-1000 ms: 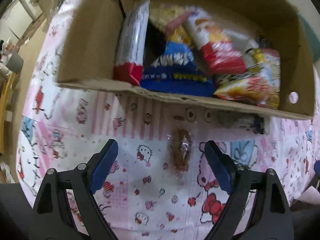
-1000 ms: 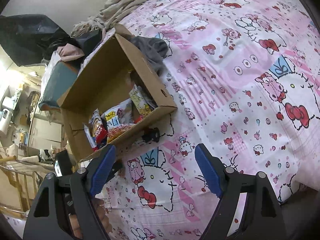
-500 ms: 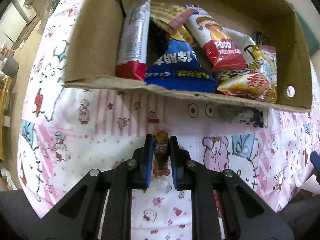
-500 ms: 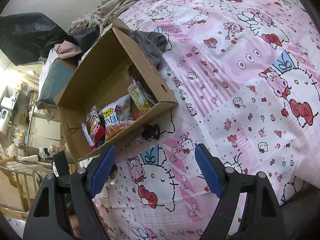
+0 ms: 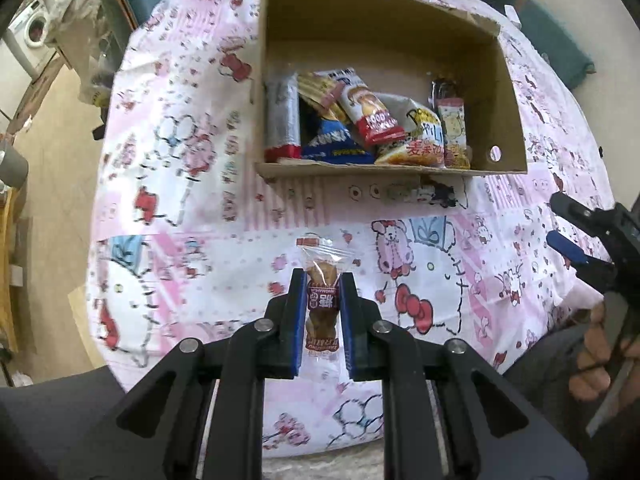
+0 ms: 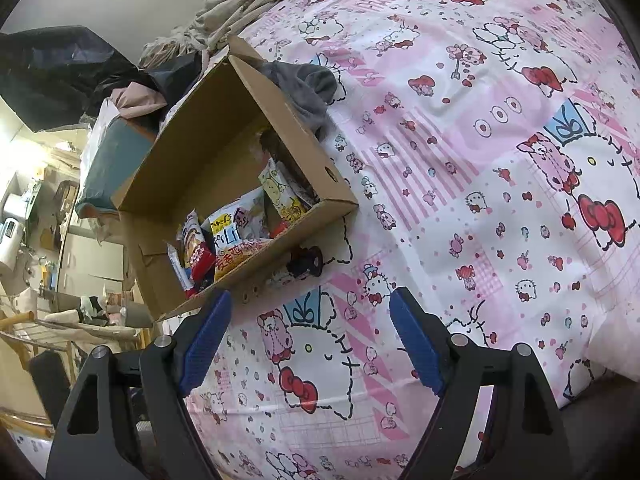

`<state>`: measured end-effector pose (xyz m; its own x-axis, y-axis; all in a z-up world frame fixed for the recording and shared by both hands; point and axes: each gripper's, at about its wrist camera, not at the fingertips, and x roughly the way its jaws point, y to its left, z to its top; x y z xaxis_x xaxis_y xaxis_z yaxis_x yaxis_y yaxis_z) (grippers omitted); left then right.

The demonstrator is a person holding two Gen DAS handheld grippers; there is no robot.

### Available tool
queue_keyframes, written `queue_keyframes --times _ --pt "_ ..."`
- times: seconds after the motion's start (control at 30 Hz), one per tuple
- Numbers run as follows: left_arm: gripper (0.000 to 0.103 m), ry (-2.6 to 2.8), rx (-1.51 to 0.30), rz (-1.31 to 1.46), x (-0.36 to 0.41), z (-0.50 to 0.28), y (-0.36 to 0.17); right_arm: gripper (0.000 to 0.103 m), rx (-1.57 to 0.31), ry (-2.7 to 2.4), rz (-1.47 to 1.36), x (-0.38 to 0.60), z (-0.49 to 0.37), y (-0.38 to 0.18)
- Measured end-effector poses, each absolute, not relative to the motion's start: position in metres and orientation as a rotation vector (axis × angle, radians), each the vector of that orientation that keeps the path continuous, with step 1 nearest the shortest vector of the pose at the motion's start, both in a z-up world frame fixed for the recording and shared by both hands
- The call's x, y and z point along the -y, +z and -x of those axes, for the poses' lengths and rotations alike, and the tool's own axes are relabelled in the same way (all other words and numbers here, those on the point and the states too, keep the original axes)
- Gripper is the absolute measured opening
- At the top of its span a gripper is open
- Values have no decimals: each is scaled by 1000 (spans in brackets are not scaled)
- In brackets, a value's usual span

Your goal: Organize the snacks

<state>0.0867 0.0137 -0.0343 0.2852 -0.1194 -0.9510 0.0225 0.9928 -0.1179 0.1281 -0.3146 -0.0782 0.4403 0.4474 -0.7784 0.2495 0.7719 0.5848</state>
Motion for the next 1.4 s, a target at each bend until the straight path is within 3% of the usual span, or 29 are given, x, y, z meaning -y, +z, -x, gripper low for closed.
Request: queue_keyframes --times 0.47,0.77,1.03,1.4 --pt "13 -80 -1294 264 -34 -89 -55 84 -1194 81 -648 305 -134 -95" --pt "13 -61 -1267 240 -31 -93 -52 84 -1310 99 -444 260 -163 -131" --pt "13 -94 -1264 241 -26 -93 -48 100 -1277 203 -276 203 -194 -151" --pt "13 -83 -1294 258 -27 -96 -56 100 -1241 173 -68 165 -211 -171"
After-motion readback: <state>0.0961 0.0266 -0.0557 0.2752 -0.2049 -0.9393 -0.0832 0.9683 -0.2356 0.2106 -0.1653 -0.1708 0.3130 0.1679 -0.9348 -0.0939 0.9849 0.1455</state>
